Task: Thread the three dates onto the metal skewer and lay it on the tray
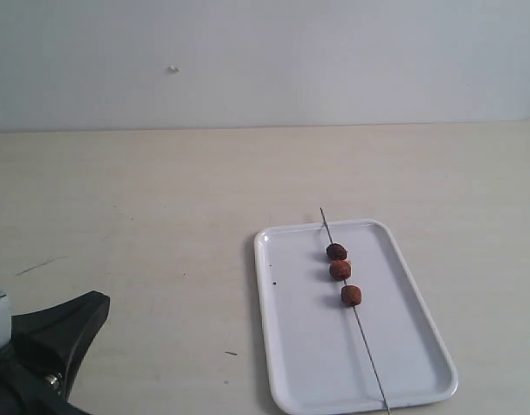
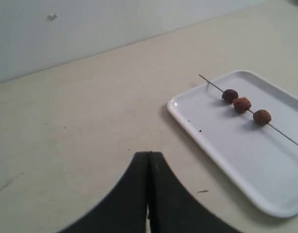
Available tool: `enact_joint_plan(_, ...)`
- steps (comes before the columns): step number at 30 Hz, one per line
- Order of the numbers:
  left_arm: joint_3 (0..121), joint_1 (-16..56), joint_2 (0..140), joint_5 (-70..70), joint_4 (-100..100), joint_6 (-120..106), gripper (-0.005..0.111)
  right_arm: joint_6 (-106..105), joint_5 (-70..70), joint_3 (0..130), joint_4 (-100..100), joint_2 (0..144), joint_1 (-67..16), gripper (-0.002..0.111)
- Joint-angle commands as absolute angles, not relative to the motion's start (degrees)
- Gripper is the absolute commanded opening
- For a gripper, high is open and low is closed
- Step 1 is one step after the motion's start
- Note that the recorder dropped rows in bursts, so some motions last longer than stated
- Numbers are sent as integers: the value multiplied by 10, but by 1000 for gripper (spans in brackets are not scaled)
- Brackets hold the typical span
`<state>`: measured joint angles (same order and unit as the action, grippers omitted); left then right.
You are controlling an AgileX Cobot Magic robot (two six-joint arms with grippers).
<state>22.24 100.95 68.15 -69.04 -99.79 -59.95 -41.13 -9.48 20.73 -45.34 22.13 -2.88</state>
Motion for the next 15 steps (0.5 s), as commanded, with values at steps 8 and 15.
enact_joint_plan(8,219,1013,677,-700,-999,-596,0,-223,-178,143,-207,67,44,0)
enact_joint_plan(15,219,1013,677,-700,-999,-596,0,51,-120,43,6,25,44,0)
